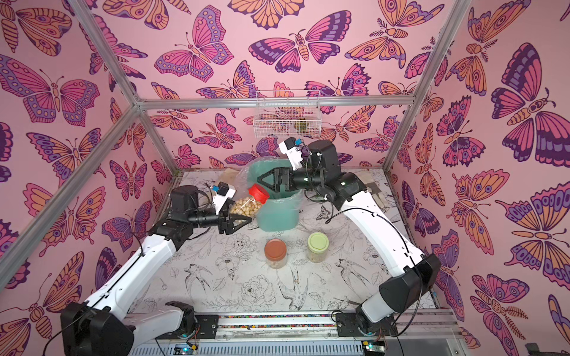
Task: Empty moldy peanuts from jars
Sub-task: Unscrew the lid from the jar.
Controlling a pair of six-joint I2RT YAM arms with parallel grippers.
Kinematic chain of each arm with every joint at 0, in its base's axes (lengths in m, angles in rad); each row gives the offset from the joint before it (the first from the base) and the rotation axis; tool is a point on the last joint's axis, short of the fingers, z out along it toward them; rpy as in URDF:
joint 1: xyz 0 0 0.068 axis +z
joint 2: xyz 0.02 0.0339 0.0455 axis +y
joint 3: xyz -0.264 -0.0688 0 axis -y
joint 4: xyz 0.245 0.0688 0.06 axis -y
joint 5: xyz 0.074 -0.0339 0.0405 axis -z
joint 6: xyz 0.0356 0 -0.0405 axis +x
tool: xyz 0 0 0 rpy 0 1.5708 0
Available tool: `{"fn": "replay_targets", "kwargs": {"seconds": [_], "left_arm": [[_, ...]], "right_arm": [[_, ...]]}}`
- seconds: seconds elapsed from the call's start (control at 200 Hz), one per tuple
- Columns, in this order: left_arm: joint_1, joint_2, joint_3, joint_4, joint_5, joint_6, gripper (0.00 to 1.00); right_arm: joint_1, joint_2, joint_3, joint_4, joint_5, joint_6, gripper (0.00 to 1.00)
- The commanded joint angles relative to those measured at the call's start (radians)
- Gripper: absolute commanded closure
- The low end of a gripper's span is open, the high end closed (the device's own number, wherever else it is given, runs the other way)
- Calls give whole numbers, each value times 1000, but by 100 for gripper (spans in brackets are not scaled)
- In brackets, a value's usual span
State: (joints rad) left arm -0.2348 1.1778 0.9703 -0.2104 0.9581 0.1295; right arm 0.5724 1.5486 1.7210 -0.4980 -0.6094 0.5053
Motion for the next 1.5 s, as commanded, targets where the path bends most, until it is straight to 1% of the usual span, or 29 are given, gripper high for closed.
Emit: {"fn": "replay_targets", "kwargs": {"seconds": [0.0, 0.125, 0.21, 0.235, 0.381, 0.536, 0.681, 0.746, 0.801, 0.906, 1.026, 1.081, 1.112, 1.212, 1.362, 1.417, 1.497], "left_arm": [[6, -11, 13, 22, 7, 6, 100], [6, -12, 14, 22, 5, 2, 100], [6, -15, 13, 22, 5, 3, 100], [5, -15, 12, 23, 5, 2, 100], [6, -13, 11, 23, 2, 2, 100], [6, -14, 10, 24, 2, 3, 100], [6, -10, 7, 23, 2, 4, 100], [5, -10, 7, 25, 2, 4, 100], [6, -10, 8, 25, 2, 4, 100], [6, -10, 8, 24, 2, 4, 100], [6, -10, 7, 25, 13, 1, 100], [6, -9, 7, 25, 20, -1, 100], [6, -9, 7, 25, 22, -1, 100], [6, -11, 6, 23, 27, -2, 100], [6, -10, 5, 23, 42, -10, 100], [6, -15, 5, 23, 44, -12, 100], [6, -21, 5, 22, 44, -14, 100]], "right_arm": [[43, 3, 9, -94, 102, 96, 1], [67, 16, 9, -93, 135, 136, 2], [72, 17, 9, -76, 127, 159, 2], [73, 47, 12, -75, 123, 164, 2], [84, 78, 29, -86, 105, 174, 4], [85, 90, 22, -53, 87, 191, 11], [84, 86, 17, -10, 71, 198, 24], [84, 85, 9, 12, 54, 200, 32], [84, 86, 8, 21, 28, 197, 40], [75, 91, 7, 33, -27, 166, 60], [40, 85, -11, 58, -152, 74, 74], [20, 81, -17, 62, -201, 9, 81], [12, 79, -18, 62, -223, -32, 82], [-7, 70, -20, 60, -300, -191, 83], [-18, 57, -24, 29, -377, -480, 82], [-17, 63, -14, 6, -383, -550, 78], [-18, 88, 34, -49, -389, -597, 67]]}}
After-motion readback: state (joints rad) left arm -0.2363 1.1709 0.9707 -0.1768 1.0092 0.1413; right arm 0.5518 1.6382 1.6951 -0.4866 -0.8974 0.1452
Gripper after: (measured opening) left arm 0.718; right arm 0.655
